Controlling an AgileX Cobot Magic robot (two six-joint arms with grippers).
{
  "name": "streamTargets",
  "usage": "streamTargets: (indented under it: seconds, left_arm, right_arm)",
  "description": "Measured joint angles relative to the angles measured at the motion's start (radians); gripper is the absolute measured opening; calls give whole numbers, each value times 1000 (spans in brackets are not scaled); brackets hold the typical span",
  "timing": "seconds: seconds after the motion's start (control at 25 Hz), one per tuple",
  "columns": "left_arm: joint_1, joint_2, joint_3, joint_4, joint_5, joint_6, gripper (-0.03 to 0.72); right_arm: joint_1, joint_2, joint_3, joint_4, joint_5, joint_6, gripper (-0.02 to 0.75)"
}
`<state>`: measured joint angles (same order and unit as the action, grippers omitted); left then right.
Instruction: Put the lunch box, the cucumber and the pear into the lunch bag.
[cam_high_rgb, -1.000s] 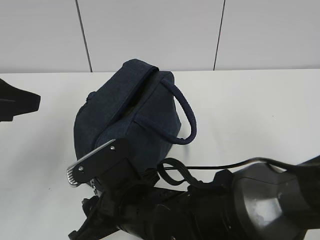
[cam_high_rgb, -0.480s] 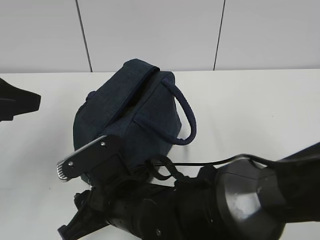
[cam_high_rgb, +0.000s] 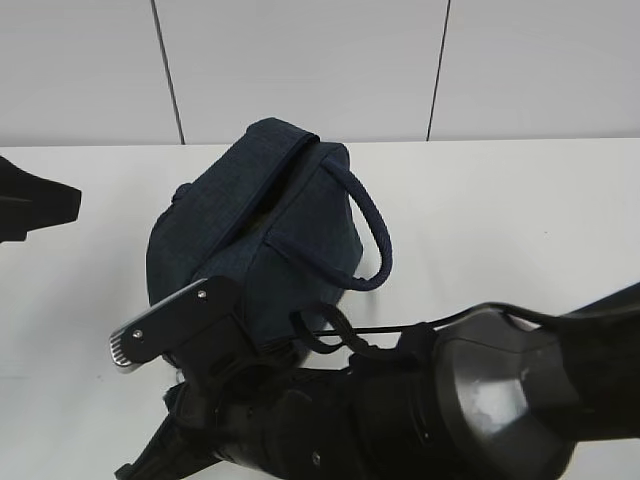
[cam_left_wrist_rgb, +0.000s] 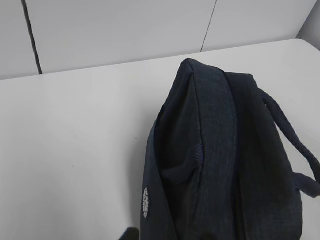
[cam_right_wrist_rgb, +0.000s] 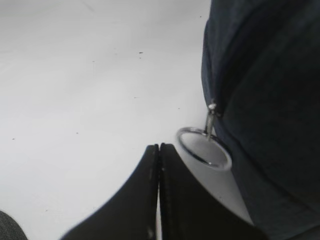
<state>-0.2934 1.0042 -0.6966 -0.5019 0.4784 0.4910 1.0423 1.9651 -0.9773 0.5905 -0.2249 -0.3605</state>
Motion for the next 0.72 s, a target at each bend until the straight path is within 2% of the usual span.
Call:
streamTargets:
  seconds: [0.36,0.48,0.6,0.72]
  left_arm:
    - [0,0,0,4,0,0,238]
    - [0,0,0,5,-1,0,238]
    - [0,0,0,5,-1,0,238]
    - [0,0,0,5,-1,0,238]
  right_arm:
    - [0,-23,0,29,109,-4,16]
    - [0,-23,2,31,115,-29,114]
    - [0,-23,2,31,109,-60,260]
    - [0,-23,2,31,81,-71,333]
